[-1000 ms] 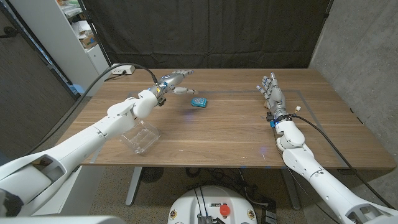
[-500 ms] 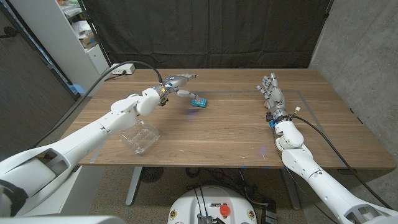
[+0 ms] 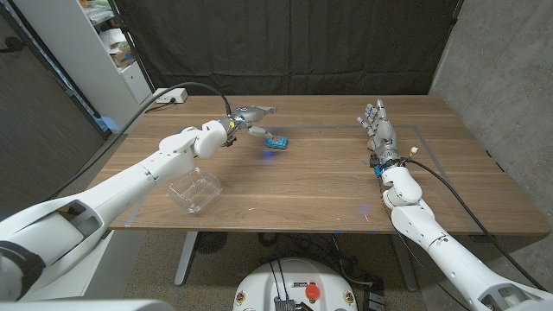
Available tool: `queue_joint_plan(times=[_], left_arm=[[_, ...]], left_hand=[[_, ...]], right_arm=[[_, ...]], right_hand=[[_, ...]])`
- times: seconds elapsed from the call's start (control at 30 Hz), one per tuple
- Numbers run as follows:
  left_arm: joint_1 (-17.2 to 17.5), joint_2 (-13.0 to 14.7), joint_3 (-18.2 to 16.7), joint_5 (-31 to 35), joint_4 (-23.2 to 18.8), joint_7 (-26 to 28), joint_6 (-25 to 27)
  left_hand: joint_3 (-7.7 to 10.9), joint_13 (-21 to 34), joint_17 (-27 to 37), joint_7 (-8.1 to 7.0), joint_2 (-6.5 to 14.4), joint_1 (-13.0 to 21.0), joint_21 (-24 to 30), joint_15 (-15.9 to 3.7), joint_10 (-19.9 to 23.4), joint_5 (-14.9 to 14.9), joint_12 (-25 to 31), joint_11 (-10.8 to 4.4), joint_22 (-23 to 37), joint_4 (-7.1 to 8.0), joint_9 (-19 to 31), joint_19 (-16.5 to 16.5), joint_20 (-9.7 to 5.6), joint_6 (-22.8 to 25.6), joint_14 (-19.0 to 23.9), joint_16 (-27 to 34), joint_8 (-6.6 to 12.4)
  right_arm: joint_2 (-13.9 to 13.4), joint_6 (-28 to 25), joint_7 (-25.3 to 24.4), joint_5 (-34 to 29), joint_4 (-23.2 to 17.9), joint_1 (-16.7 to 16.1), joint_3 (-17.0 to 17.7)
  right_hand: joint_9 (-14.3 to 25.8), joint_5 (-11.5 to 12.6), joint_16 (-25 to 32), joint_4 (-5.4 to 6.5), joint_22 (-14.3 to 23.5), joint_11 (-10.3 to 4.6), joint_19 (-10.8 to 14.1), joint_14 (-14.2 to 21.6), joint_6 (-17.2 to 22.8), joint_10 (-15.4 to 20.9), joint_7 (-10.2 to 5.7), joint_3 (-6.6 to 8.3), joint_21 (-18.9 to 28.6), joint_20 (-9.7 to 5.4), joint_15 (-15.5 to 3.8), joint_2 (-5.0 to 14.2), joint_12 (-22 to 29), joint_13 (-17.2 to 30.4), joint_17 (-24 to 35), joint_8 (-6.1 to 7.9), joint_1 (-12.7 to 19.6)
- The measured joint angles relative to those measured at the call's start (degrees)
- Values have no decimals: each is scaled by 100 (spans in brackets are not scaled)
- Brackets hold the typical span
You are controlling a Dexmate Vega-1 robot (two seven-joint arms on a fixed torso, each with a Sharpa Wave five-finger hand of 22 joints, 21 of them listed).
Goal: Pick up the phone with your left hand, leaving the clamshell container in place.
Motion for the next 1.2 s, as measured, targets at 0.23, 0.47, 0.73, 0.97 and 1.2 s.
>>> queue_joint_plan(times=[0.23, 0.47, 0.73, 0.97, 1.2], left_arm=[[-139, -55, 134, 185, 53, -90, 41], [-246, -92, 244, 339, 105, -227, 109], [-380, -155, 392, 501, 234, -335, 162], [-453, -197, 495, 620, 314, -362, 163], [-506, -231, 573, 726, 377, -389, 160]], left_hand=[[0, 26, 0, 31, 44, 127, -22, 3, 10, 25, 0, -10, 0, 0, 0, 68, 68, 31, 65, 0, 0], [0, 48, 29, 31, 65, 192, -44, 3, 10, 58, 0, -10, 0, 0, 0, 72, 72, 31, 65, 0, 0], [-18, 53, 29, 16, 87, 261, -108, 3, 9, 74, 0, -10, 0, -18, -1, 70, 74, 16, 65, 0, 0], [-49, 53, 29, 8, 57, 290, -108, 3, 9, 74, 0, -10, 0, -1, -1, 40, 104, 8, 65, -27, -29], [-65, 79, 28, 9, 87, 320, -149, 3, 11, 74, 0, -12, 0, 16, -1, 40, 103, 8, 65, -28, -28]], right_arm=[[15, 4, -12, 0, -3, -1, 14], [35, 27, -14, 18, -1, 20, 25], [72, 36, -2, 40, 71, 84, 27], [107, 59, 13, 45, 124, 134, 21], [131, 77, 14, 44, 144, 154, 17]], right_hand=[[1, 0, 0, 0, 0, 0, 0, 0, 0, 0, 0, 0, -11, 0, 0, 0, 0, 0, 0, 0, 0], [1, 0, 0, -24, 0, 0, 0, 0, 0, 0, 0, -24, -20, 0, 0, 0, 0, -1, 1, 0, 0], [1, 0, 0, -24, 0, 0, 3, -1, 0, 0, 0, -24, -41, 3, 0, 0, 0, -1, 1, 0, 0], [1, 0, 0, -24, 0, 22, 73, 31, 0, 22, 0, -23, -63, 9, 32, 0, -33, -1, 2, 0, 0], [2, 0, 0, -23, 0, -10, 73, 31, 0, 54, 0, -23, -63, 10, 32, 0, -33, -1, 2, 0, 0]])
